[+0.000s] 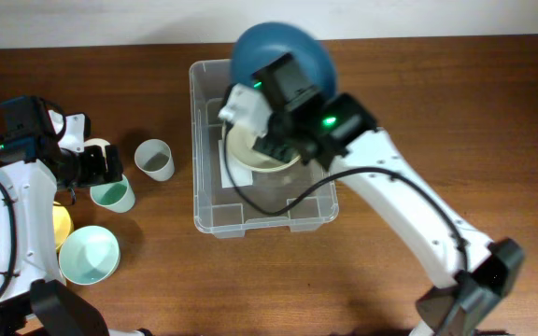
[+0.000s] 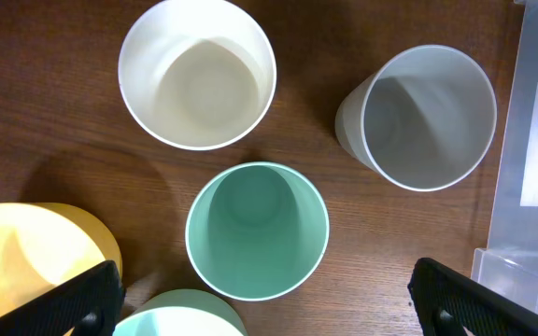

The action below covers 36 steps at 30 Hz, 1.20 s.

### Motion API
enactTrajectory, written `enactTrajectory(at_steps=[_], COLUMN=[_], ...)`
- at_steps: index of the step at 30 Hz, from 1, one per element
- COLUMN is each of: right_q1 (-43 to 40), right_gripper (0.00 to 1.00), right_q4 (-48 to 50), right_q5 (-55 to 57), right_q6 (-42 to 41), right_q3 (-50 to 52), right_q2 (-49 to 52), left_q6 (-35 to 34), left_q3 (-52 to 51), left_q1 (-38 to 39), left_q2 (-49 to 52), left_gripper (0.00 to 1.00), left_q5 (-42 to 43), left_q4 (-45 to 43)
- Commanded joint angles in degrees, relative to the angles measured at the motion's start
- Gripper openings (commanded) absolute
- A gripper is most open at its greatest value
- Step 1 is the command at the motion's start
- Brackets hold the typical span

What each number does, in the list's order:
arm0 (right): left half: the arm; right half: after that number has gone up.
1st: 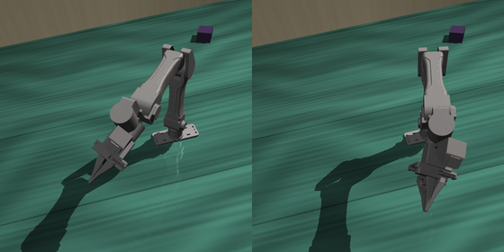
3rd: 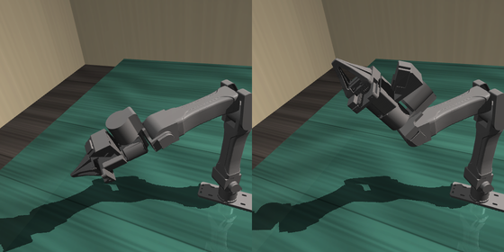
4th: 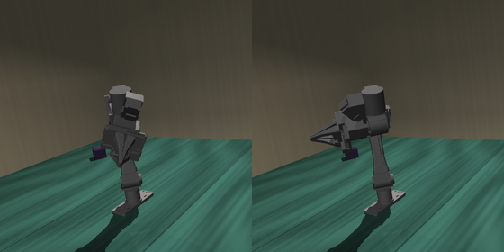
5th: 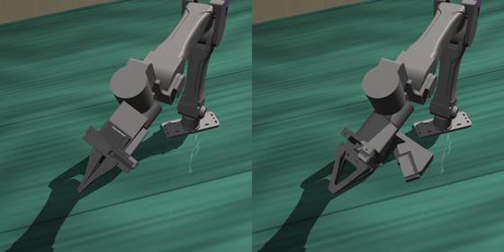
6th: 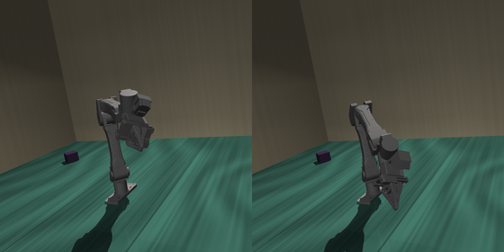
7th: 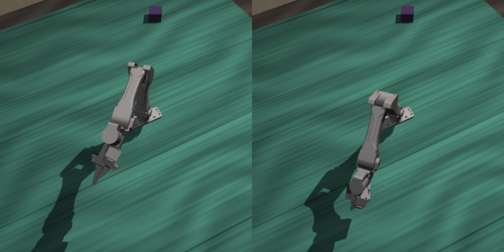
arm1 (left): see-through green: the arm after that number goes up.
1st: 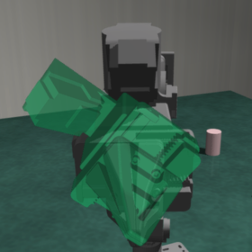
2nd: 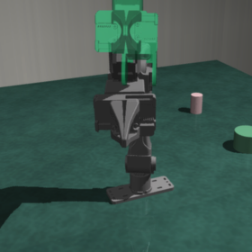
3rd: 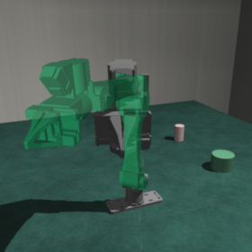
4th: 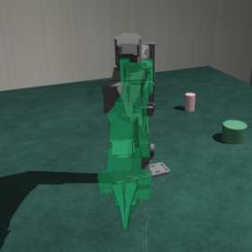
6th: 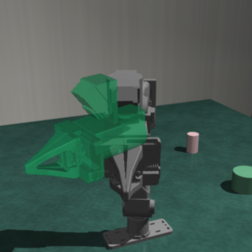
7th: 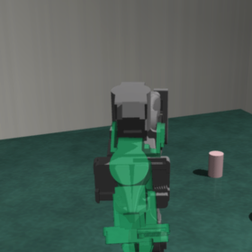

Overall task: Pack container
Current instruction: 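Lift the teal-blue bowl and lower it into the bin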

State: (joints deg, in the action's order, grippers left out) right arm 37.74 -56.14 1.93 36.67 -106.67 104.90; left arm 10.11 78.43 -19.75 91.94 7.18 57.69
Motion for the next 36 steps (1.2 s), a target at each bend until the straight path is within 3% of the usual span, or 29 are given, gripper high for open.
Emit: enactTrajectory(at_steps=[1,18,22,29,34,36], right_q1=[0.9,0.8,0.8,0.8,0.8,0.9], right_gripper=[0.04,0.04,0.37,0.40,0.55,0.56], right_q4=[1.0,1.6,1.6,1.6,1.6,1.6], right_q5=[0.1,-0.2,-0.2,-0.2,-0.3,-0.3], right_q6=[3.6,3.4,3.4,3.4,2.3,1.6], right_q3=[-0.5,-0.5,-0.5,-0.5,-0.5,-0.5], right_q2=[4.5,10.6,10.6,10.6,10.6,10.4], left_q6=[0.9,0.9,0.9,0.9,0.9,0.9], left_q3=[0.5,0.5,0.5,0.5,0.5,0.5], left_q1=[-0.3,-0.3,-0.3,-0.3,-0.3,-0.3], left_q2=[0.1,0.1,0.1,0.1,0.1,0.1], left_gripper=[1.00,1.00,1.00,1.00,1.00,1.00], left_q5=[1.0,1.0,1.0,1.0,1.0,1.0], left_q4=[0.1,0.0,0.0,0.0,0.0,0.0])
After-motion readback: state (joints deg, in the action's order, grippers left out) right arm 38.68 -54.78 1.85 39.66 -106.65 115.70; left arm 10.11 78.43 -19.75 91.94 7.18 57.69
